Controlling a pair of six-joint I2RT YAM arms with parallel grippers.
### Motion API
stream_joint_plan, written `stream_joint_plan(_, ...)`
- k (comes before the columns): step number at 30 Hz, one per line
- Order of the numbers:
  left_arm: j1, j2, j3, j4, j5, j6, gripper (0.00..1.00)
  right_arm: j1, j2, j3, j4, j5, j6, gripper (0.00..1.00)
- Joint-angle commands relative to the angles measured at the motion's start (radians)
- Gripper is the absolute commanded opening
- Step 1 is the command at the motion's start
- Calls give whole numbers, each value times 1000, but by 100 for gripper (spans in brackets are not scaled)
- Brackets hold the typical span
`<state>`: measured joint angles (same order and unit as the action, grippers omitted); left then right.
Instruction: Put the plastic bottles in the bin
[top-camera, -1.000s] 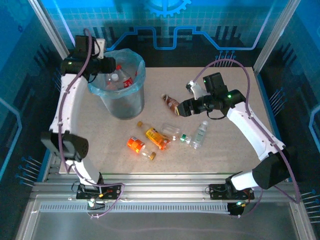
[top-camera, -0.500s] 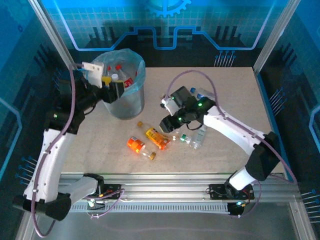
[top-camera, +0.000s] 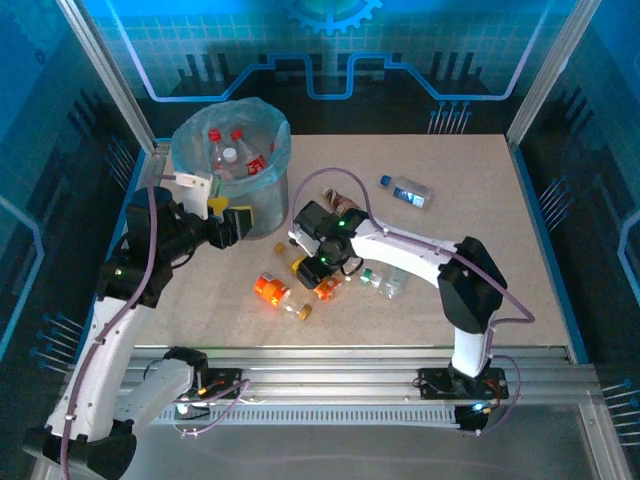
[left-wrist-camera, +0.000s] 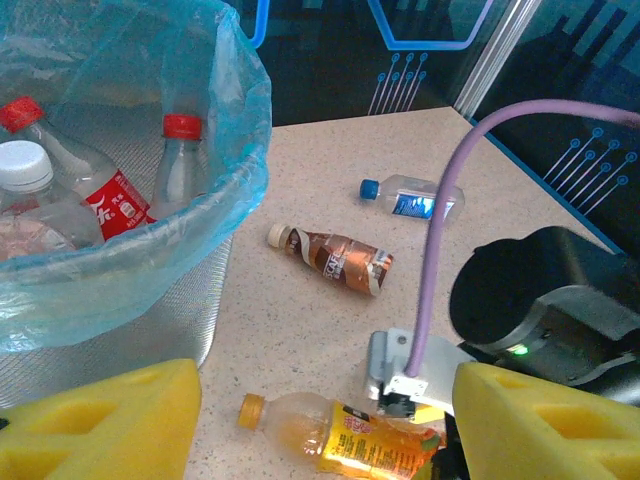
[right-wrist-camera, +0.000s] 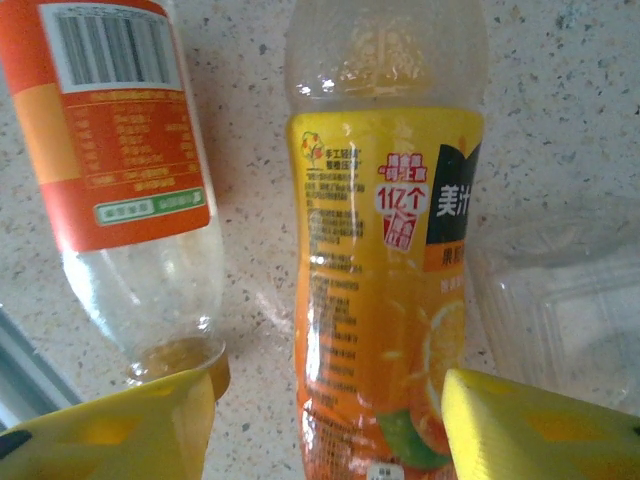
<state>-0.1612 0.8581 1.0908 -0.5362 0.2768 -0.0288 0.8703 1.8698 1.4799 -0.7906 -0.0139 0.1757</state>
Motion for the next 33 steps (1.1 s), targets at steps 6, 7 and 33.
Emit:
stream_joint_plan(6, -2, -1, 56, -28, -4, 1, 70, 34, 121, 73, -69, 53, -1, 66)
stream_joint_plan(7, -1, -2, 62, -35, -3, 5, 70, 37, 133, 78, -74, 66, -2, 66)
stream_joint_plan(33, -1, 19, 161, 12, 2, -90, 72, 28, -95, 25, -104, 91, 25, 44)
